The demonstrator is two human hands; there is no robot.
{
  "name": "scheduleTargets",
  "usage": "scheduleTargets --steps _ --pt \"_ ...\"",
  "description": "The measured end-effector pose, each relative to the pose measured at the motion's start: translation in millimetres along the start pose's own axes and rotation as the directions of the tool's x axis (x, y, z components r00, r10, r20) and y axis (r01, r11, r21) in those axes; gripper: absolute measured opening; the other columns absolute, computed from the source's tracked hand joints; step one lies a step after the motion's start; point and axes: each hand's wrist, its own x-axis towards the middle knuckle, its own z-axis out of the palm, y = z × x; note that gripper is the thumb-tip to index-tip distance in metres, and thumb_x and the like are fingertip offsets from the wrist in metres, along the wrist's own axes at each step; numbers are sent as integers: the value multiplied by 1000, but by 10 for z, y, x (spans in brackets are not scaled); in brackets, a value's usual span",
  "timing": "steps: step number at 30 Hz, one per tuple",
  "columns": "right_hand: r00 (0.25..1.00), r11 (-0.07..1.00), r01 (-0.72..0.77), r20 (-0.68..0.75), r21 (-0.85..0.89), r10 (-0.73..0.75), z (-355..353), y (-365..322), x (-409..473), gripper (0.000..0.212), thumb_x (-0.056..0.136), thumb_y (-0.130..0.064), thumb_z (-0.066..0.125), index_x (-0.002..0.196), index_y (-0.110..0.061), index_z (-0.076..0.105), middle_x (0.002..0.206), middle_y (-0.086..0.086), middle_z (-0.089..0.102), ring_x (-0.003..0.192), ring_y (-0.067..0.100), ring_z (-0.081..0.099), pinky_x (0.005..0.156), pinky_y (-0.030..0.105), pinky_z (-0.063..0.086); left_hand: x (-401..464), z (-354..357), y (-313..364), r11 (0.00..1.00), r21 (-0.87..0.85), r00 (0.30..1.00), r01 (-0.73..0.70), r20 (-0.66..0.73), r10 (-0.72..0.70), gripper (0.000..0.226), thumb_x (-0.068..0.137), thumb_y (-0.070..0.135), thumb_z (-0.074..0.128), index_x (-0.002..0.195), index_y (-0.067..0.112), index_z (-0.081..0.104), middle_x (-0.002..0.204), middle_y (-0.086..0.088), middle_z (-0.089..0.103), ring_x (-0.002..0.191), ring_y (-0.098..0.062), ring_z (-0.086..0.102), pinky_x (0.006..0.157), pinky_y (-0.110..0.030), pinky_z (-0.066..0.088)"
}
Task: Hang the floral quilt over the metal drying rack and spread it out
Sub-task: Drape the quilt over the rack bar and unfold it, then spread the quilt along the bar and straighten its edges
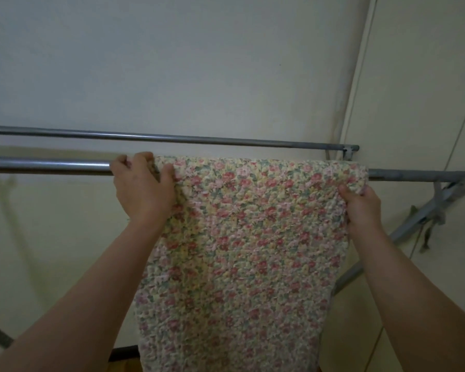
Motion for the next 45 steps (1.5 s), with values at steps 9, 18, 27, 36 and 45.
scheduleTargets --steps 9,18,27,36,45 --pt "996 995 24 -78 -92 -31 -375 -60 263 20 85 -20 63 105 -17 62 100 5 65 86 20 62 78 29 48 -249 365 334 993 50 994 -106 13 105 39 88 33 54 116 7 55 132 -26 37 124 -39 32 96 -47 31" --pt "967 908 105 -171 -405 -188 -548 -67 405 32 84 -28 62 66 -21 37 72 1 45 69 20 45 47 29 26 -474 520 738 840 198 862 -505 78 501 19 83 23 55 88 8 65 112 -21 60 110 -42 47 87 -49 35" --pt "944 852 208 -130 -480 -304 -641 -199 397 20 79 -23 69 89 -10 58 87 6 58 80 24 55 67 29 40 -811 1169 1765 752 -134 662 -646 394 638 30 90 30 48 102 10 66 100 -12 64 99 -32 50 81 -40 43" --pt "986 981 103 149 -161 -79 -579 -543 455 32 83 3 51 110 -6 64 109 18 66 93 24 62 68 25 49 -900 1624 2440 909 -260 594 -327 691 411 57 86 66 27 62 20 51 74 -5 63 77 -26 59 61 -32 39" --pt "859 980 -103 512 170 2 -665 -516 549 56 79 23 32 121 -8 53 92 1 72 83 13 69 65 23 55 -880 1828 2566 879 -125 528 -460 758 384 66 61 77 51 109 32 58 117 -4 60 108 -26 55 82 -36 39"
